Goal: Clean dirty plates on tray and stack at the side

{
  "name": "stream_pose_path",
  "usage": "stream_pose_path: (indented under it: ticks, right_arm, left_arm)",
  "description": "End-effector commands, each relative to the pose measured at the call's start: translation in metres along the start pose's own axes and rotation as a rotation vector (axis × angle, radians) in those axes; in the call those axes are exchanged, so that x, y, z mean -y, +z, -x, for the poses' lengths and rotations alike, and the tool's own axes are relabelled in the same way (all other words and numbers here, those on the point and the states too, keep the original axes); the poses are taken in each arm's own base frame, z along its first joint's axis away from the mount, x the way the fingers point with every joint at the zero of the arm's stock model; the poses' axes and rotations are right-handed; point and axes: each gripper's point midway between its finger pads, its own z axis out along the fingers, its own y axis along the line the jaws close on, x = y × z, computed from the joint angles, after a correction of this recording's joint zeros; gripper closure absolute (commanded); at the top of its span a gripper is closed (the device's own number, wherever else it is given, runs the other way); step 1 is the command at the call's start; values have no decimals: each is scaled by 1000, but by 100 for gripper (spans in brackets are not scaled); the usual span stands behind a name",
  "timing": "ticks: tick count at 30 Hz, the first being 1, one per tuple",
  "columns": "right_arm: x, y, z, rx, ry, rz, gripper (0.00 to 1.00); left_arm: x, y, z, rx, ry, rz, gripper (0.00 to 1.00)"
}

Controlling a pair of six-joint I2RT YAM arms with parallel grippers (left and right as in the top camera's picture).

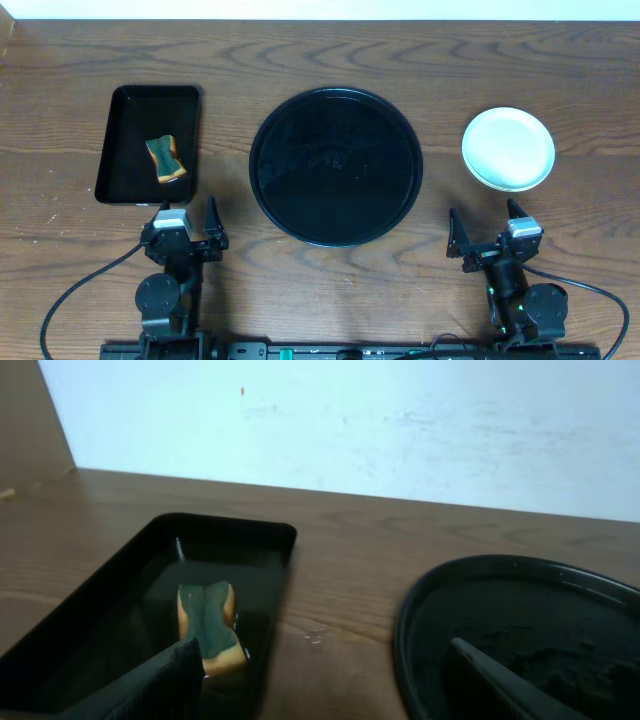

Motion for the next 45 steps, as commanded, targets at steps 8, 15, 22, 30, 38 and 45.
stream_pose_path:
  ticks: [8,15,22,30,38,45]
  right_arm:
    - [2,0,0,2,13,-10,1]
    - [2,0,0,2,13,-10,1]
    - [2,0,0,2,13,-10,1]
    - [2,0,0,2,13,-10,1]
    - [2,0,0,2,13,-10,1]
    - [2,0,0,2,13,-10,1]
  left_arm:
    - [1,-1,-17,5,37,-9,24]
    - [0,-2,-30,-47,36,-5,24]
    - [0,-2,-30,-47,36,-5,23]
    - [0,-2,-30,-47,36,-5,23]
    - [0,-2,-30,-47,36,-5,23]
    - [0,-2,-30,-47,36,-5,23]
